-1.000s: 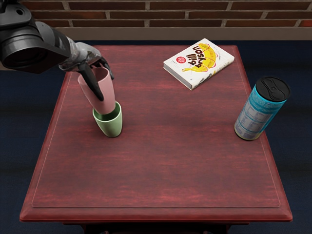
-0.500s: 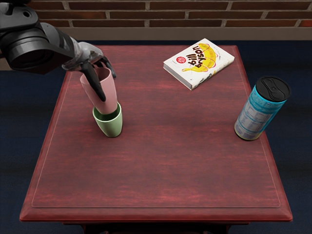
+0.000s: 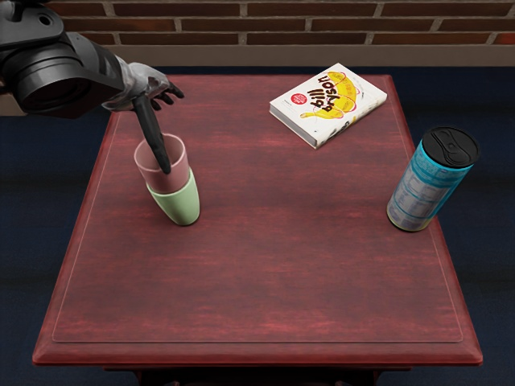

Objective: Pick up cup and place in cup with left hand

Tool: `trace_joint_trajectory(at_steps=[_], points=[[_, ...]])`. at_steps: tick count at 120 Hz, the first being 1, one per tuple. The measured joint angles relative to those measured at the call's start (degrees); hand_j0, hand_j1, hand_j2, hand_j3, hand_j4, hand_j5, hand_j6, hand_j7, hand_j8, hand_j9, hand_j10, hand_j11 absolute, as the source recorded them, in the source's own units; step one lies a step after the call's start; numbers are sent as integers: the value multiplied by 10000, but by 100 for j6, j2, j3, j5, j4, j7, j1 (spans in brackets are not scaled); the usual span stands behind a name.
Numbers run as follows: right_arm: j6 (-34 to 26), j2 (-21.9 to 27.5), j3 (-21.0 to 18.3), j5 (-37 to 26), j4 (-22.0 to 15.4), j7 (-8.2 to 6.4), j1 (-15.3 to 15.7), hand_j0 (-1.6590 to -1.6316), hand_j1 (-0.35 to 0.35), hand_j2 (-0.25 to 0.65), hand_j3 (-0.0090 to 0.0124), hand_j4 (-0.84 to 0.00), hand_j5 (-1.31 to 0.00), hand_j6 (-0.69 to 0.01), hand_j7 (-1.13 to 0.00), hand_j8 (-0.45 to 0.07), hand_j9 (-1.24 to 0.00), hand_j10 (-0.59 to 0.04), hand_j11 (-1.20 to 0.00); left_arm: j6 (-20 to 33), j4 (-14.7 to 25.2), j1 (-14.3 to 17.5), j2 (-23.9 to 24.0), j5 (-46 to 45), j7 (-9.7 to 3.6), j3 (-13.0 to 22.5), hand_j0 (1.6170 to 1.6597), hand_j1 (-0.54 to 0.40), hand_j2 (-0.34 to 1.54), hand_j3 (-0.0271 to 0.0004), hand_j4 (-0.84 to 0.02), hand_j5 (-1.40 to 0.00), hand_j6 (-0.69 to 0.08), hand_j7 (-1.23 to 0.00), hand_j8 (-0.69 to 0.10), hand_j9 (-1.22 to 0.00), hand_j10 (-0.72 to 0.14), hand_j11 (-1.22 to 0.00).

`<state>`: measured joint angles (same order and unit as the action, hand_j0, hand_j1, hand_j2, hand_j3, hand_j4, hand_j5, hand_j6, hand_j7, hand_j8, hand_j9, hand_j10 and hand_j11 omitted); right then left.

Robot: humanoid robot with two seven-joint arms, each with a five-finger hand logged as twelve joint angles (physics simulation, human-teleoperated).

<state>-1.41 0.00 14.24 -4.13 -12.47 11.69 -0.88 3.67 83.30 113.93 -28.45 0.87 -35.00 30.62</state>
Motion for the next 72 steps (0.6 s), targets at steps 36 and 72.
trace_joint_trajectory(at_steps=[36,72], points=[[0,0,0,0,0,0,0,-16581,-3117,-64,0,-310,-404,-310,-404,-311,-404,-311,-404,-18,123,32,-122,-4,0,-35,16579,3405,23,0,-69,-167,-44,-152,-33,-156,-49,-146],[0,0,0,0,-2,3,0,-16581,-3117,-64,0,-310,-404,-310,-404,-310,-404,-311,-404,-928,606,-345,-1620,-945,0,-748,16580,3472,5,0,-28,-40,-26,-36,-22,-36,-21,-34]])
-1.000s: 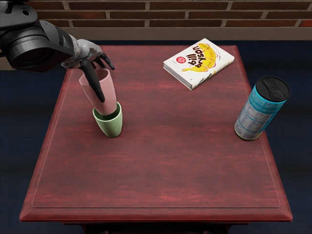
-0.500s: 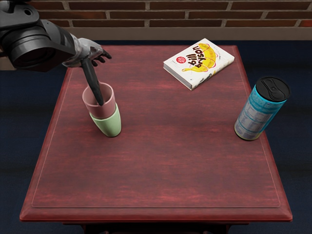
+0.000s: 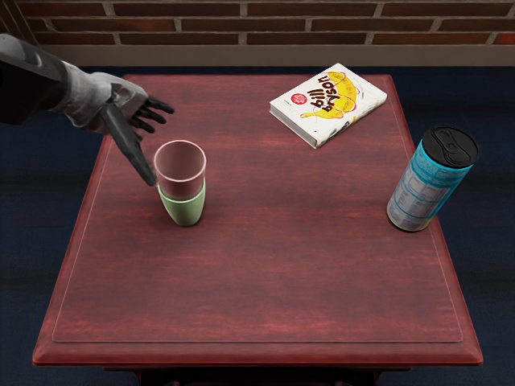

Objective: Pick up cup and place in cup with left hand

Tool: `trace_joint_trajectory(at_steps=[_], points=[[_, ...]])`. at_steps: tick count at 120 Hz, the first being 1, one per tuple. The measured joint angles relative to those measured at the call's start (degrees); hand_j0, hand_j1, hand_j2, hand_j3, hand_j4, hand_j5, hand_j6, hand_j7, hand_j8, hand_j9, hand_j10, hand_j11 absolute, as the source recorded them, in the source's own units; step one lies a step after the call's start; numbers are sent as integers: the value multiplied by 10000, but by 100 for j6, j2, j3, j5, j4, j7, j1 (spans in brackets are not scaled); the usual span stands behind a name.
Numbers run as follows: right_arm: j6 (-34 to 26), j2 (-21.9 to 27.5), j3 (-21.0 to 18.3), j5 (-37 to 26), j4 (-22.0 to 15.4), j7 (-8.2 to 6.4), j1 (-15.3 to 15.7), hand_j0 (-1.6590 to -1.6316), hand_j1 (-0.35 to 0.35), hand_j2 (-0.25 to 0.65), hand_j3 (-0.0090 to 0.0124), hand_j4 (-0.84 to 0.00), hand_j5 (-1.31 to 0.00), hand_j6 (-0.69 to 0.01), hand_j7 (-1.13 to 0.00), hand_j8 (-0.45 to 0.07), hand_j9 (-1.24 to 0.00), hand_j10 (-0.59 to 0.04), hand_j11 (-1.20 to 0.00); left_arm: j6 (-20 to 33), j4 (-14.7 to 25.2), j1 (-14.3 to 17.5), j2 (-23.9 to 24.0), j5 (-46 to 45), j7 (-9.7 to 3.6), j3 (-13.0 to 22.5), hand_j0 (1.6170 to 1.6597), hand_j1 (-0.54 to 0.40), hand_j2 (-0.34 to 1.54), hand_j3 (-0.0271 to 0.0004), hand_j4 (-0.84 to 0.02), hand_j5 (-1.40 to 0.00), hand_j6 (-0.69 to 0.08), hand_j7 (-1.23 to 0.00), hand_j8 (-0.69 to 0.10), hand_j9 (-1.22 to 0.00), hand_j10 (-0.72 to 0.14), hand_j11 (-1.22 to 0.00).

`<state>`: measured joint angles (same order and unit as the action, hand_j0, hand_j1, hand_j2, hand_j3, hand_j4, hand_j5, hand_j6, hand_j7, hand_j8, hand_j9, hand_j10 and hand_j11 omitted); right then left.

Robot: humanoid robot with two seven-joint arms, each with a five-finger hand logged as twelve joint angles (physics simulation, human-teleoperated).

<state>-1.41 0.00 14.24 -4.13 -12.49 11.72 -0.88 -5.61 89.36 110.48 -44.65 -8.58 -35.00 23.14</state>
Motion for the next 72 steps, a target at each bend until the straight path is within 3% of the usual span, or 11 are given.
trace_joint_trajectory(at_steps=[31,40,59,65,72], points=[[0,0,0,0,-73,-1,0,-16581,-3116,-64,0,-310,-405,-310,-405,-310,-405,-311,-405,-1959,220,-145,-1648,-1527,0,-324,16581,3481,-9,0,-13,-11,-13,-10,-12,-10,-11,-9],[0,0,0,0,-89,-2,0,-16581,-3116,-64,0,-310,-404,-309,-404,-310,-404,-310,-404,-2452,259,-267,-1844,-1690,0,-332,16581,3481,-12,0,-7,-7,-8,-6,-7,-6,-7,-6],[0,0,0,0,-154,-2,0,-16581,-3117,-64,0,-309,-404,-309,-404,-309,-404,-310,-404,-2836,297,-683,-2220,-1753,0,-329,16581,3480,-17,0,-1,-2,-1,-2,-1,-2,-2,-2],[0,0,0,0,-162,-2,0,-16581,-3117,-64,0,-309,-404,-309,-404,-309,-404,-310,-404,-2878,329,-951,-2458,-1776,0,-329,16581,3480,-18,0,2,-1,3,-1,2,-1,-1,-1],[0,0,0,0,-167,-2,0,-16581,-3117,-64,0,-310,-404,-309,-404,-309,-404,-310,-404,-2908,371,-997,-2538,-1796,0,-333,16581,3480,-20,0,7,0,8,0,6,0,2,0]])
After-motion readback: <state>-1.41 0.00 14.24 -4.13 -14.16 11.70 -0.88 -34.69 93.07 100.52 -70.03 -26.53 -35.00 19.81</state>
